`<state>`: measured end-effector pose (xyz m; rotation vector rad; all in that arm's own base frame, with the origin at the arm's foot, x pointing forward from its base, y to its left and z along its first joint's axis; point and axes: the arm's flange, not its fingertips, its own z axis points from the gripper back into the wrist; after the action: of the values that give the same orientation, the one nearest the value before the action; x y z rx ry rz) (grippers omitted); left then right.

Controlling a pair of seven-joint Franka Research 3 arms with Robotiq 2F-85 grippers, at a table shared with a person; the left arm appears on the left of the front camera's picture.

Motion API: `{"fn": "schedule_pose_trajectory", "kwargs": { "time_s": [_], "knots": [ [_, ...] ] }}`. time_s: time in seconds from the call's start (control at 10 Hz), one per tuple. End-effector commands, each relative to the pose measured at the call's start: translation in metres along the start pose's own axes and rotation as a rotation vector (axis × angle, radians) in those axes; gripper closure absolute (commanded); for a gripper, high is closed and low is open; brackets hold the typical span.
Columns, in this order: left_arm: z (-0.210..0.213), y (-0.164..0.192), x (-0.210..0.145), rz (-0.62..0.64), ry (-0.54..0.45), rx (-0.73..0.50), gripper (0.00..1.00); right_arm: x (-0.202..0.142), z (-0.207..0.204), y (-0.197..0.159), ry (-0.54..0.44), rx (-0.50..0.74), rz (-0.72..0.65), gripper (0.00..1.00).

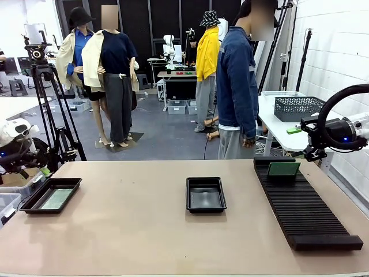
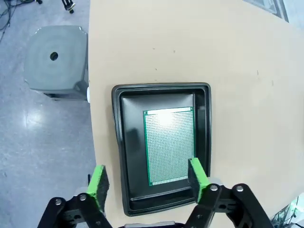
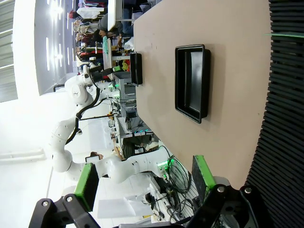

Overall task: Inspect and transfer BCBs to ESD trays.
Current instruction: Pick up the ESD tray and place it on the left side of the table.

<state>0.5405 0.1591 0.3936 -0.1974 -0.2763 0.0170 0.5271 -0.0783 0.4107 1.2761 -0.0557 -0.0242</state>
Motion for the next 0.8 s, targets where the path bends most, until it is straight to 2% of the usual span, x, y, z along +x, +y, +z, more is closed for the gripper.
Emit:
{"fn": "schedule_pose_trajectory", "kwargs": {
  "time_s": [0.0,0.7],
  "knots": [
    [-0.0020,0.0037,0.0001,-0.003,0.002,0.001,0.00,-0.0003,-0.0009,0.0014,0.010,0.007,-0.006,0.00],
    [-0.0020,0.0037,0.0001,-0.003,0.002,0.001,0.00,-0.0003,-0.0009,0.0014,0.010,0.007,-0.006,0.00]
  ]
}}
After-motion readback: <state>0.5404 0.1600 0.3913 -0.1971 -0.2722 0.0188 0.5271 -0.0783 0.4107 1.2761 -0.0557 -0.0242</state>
